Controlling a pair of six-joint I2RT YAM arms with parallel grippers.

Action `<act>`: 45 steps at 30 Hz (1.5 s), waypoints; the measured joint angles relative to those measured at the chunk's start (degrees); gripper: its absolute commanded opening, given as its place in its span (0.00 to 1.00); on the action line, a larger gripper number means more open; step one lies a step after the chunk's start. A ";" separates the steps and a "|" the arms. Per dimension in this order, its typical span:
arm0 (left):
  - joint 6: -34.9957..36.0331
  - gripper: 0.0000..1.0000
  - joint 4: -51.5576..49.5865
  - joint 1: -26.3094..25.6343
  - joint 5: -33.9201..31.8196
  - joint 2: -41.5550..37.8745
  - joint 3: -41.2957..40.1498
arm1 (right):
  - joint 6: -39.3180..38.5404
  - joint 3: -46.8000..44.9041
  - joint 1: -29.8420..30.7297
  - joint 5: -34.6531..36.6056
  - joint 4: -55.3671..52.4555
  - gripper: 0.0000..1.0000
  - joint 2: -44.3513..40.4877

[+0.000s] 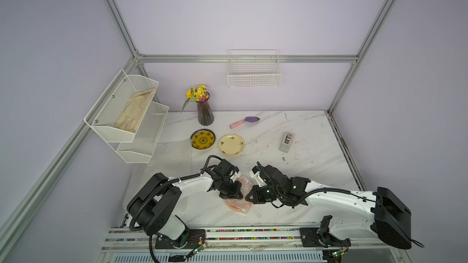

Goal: Wrap dinner plates in bubble wrap
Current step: Stick the tape on the bubble wrap.

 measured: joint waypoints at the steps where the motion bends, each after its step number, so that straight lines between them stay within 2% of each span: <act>1: 0.00 0.05 0.13 -0.02 0.02 -0.11 -0.09 | -0.50 1.44 -0.13 0.26 0.50 0.00 1.92; 8: -0.68 0.04 1.68 0.04 0.22 -0.72 -1.68 | -4.46 7.13 -2.95 -0.72 1.57 0.00 11.26; 14: -2.62 0.04 4.02 0.48 -0.04 -1.49 -3.02 | -7.04 9.27 -5.53 -5.75 0.37 0.00 14.82; 21: -2.58 0.03 4.13 -0.39 0.74 -1.95 -3.56 | -8.48 11.08 -11.06 -6.08 2.36 0.00 18.34; 28: -2.60 0.03 4.15 -0.39 1.16 -1.92 -3.56 | -8.44 10.71 -11.15 -7.69 5.14 0.00 18.34; 35: -2.60 0.03 4.15 -0.39 1.33 -1.88 -3.56 | -9.07 9.38 -11.17 -5.49 8.48 0.00 21.86; 36: -2.60 0.03 4.15 -0.39 1.33 -1.88 -3.56 | -9.22 8.74 -11.17 -5.03 9.09 0.01 22.51; 40: -2.64 0.03 4.17 -0.44 1.62 -1.88 -3.56 | -9.42 6.51 -11.15 -2.56 10.32 0.23 24.06; 45: -2.67 0.03 4.92 -0.44 1.57 -1.88 -3.56 | -8.87 7.26 -10.56 5.46 7.19 0.36 21.31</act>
